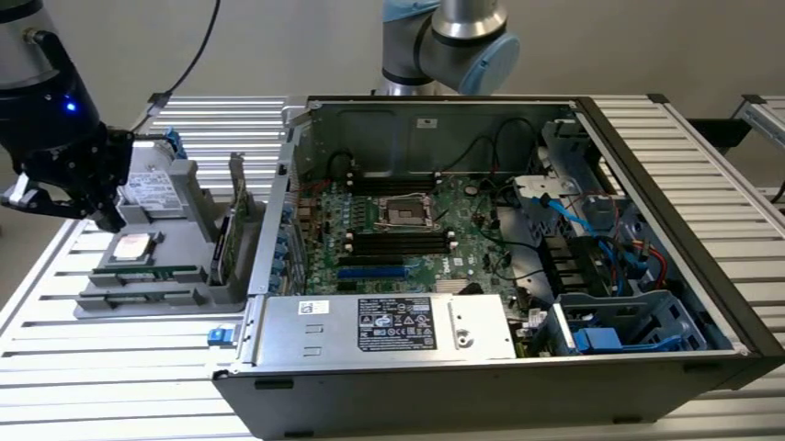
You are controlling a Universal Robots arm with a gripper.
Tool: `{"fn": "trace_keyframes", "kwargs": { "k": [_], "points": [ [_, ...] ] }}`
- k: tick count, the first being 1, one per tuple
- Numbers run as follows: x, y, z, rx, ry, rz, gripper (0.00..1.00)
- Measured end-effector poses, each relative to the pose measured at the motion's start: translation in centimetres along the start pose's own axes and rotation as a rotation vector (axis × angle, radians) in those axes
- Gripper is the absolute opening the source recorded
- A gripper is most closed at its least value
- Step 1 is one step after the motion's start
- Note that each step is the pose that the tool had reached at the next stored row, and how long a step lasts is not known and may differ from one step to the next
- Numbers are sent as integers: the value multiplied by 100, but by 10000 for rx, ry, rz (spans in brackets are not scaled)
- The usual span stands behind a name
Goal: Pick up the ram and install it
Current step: 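Pick up the ram and move it above insertion slot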
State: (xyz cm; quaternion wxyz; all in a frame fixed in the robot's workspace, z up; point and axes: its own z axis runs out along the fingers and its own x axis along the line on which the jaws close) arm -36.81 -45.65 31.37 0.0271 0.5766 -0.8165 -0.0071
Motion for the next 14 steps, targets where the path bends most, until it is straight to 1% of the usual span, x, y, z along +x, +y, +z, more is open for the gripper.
{"fn": "trace_keyframes", "kwargs": {
  "k": [2, 6, 7, 8, 9, 11, 12, 14],
  "points": [
    [0, 0, 8, 17, -9, -354, 10],
    [-1, -1, 26, 53, -49, -1085, 10],
    [-1, -1, 30, 60, -69, -1271, 10],
    [-1, -1, 33, 60, -107, -1441, 10],
    [-2, -1, 36, 52, -168, -1606, 10],
    [-1, -2, 39, 20, -320, -1899, 10],
    [-2, -1, 41, -2, -406, -2035, 10],
    [-2, -2, 45, -50, -610, -2294, 10]
  ]
}}
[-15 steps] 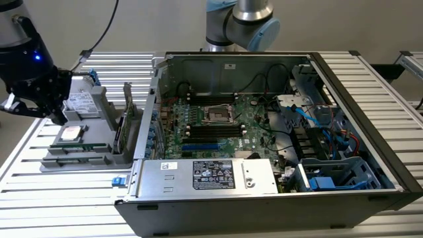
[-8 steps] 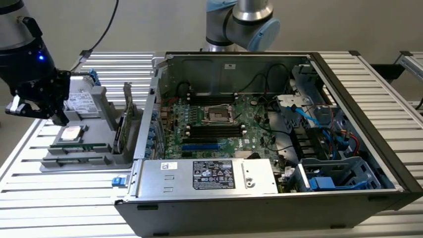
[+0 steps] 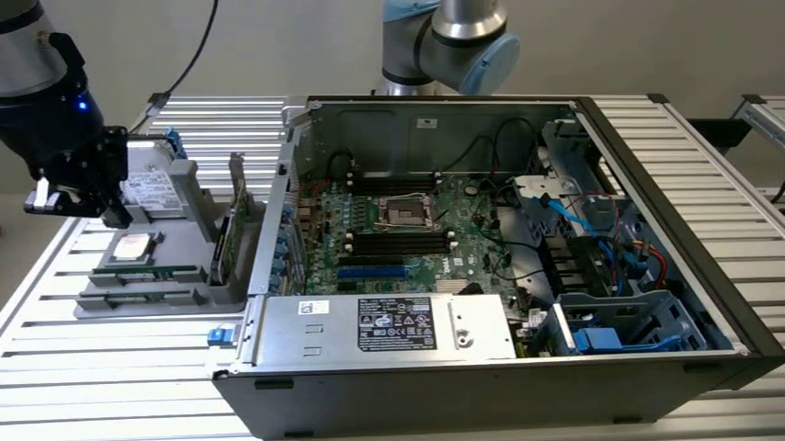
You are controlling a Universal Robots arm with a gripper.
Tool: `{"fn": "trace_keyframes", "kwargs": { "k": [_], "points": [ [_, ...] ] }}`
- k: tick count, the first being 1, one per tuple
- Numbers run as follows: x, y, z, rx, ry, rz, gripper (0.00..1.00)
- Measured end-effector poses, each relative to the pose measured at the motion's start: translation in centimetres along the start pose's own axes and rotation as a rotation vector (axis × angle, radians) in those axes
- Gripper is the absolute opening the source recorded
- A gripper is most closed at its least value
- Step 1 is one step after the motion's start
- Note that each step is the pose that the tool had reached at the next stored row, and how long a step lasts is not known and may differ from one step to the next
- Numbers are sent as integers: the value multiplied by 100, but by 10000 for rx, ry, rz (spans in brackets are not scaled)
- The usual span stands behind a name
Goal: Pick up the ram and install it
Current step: 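Pick up the ram and move it above insertion slot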
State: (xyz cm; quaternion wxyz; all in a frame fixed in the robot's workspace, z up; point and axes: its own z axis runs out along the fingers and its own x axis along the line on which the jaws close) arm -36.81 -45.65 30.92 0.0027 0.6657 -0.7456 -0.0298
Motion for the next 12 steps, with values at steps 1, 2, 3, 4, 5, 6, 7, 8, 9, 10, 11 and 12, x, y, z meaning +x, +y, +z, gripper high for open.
{"fn": "trace_keyframes", "kwargs": {
  "k": [1, 2, 3, 4, 5, 6, 7, 8, 9, 10, 11, 12],
  "points": [
    [0, 0, 1, -20, -124, -127, 10],
    [0, 0, 3, -40, -260, -245, 10],
    [0, 0, 5, -60, -403, -350, 10],
    [0, 2, 8, -77, -502, -476, 10],
    [0, 2, 9, -88, -514, -548, 10],
    [0, 3, 9, -92, -513, -553, 10],
    [0, 3, 8, -93, -513, -554, 10],
    [0, 2, 9, -94, -513, -556, 10],
    [1, 2, 9, -94, -513, -556, 10],
    [1, 2, 8, -94, -513, -556, 10],
    [1, 2, 9, -94, -513, -556, 10],
    [1, 2, 9, -94, -513, -556, 10]
  ]
}}
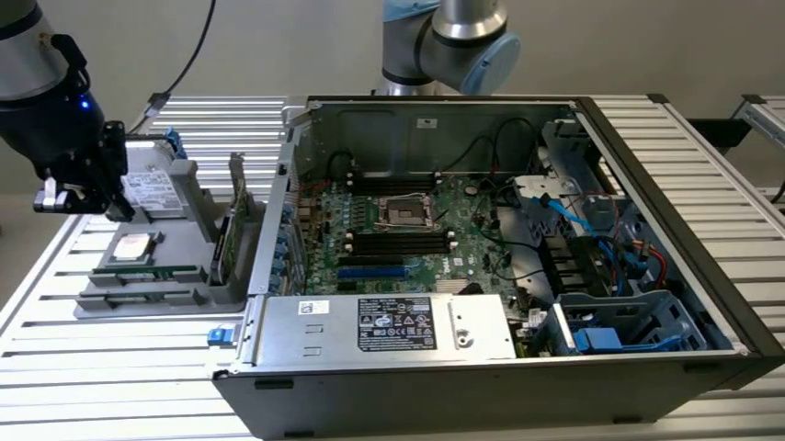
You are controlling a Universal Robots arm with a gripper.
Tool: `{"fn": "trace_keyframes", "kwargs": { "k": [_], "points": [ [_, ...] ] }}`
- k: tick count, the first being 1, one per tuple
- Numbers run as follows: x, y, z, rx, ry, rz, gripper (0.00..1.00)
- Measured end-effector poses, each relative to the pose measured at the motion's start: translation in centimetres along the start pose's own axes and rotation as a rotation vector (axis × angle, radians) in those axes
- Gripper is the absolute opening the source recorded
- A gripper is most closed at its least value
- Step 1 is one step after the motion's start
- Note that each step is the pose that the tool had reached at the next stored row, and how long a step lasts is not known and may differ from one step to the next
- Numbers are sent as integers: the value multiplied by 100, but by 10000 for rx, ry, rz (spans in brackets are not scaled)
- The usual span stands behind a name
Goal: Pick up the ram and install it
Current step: 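Pick up the ram and move it above insertion slot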
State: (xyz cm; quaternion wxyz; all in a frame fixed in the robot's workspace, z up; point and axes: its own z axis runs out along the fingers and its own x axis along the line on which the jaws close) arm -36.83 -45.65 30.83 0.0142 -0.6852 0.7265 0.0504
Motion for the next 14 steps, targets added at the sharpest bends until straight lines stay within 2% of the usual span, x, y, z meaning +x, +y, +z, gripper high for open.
{"fn": "trace_keyframes", "kwargs": {
  "k": [3, 9, 12, 13, 14],
  "points": [
    [0, 0, 2, -2, -21, -2, 10],
    [0, 1, 2, -2, -24, -4, 11],
    [2, 5, 2, -3, -23, -4, 30],
    [2, 7, 2, -2, -23, -3, 30],
    [2, 8, 4, -2, -24, -4, 36]
  ]
}}
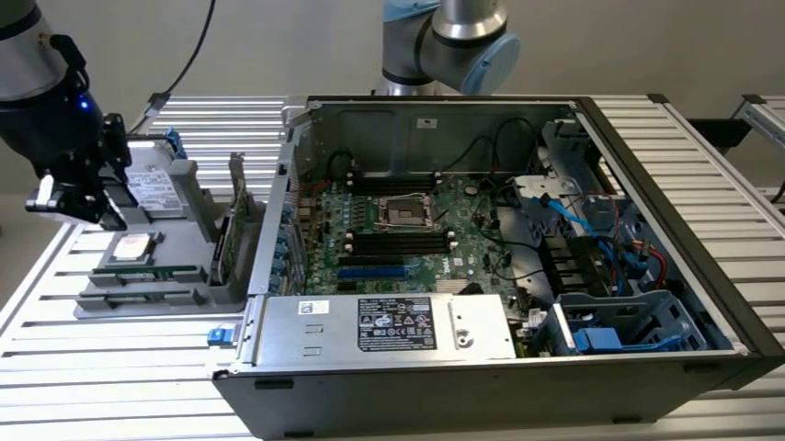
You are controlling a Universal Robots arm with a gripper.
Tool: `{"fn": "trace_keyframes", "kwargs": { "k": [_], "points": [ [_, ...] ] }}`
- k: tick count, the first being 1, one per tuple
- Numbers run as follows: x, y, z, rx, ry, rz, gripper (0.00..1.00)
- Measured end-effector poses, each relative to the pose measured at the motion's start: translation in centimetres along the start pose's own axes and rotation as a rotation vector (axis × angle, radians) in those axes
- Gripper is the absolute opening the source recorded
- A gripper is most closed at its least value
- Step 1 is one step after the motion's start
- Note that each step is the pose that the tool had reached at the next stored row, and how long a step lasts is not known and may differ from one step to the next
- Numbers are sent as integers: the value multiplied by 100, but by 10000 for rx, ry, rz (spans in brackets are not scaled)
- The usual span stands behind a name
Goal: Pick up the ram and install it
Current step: 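Pick up the ram and move it above insertion slot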
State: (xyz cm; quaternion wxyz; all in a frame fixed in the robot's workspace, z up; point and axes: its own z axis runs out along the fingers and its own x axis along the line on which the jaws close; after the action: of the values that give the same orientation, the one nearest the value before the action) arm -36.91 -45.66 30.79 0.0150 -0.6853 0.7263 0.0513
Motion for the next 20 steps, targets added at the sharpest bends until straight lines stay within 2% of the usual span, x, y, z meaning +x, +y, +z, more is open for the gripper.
{"fn": "trace_keyframes", "kwargs": {
  "k": [1, 2, 4, 11, 15, 20],
  "points": [
    [1, 1, 7, 3, 7, 0, 36],
    [2, 3, 15, 3, 23, 1, 43],
    [4, 6, 34, 5, 80, 5, 43],
    [11, 11, 95, 15, 336, 16, 43],
    [17, 17, 157, 19, 382, 18, 43],
    [28, 38, 247, 20, 404, 11, 43]
  ]
}}
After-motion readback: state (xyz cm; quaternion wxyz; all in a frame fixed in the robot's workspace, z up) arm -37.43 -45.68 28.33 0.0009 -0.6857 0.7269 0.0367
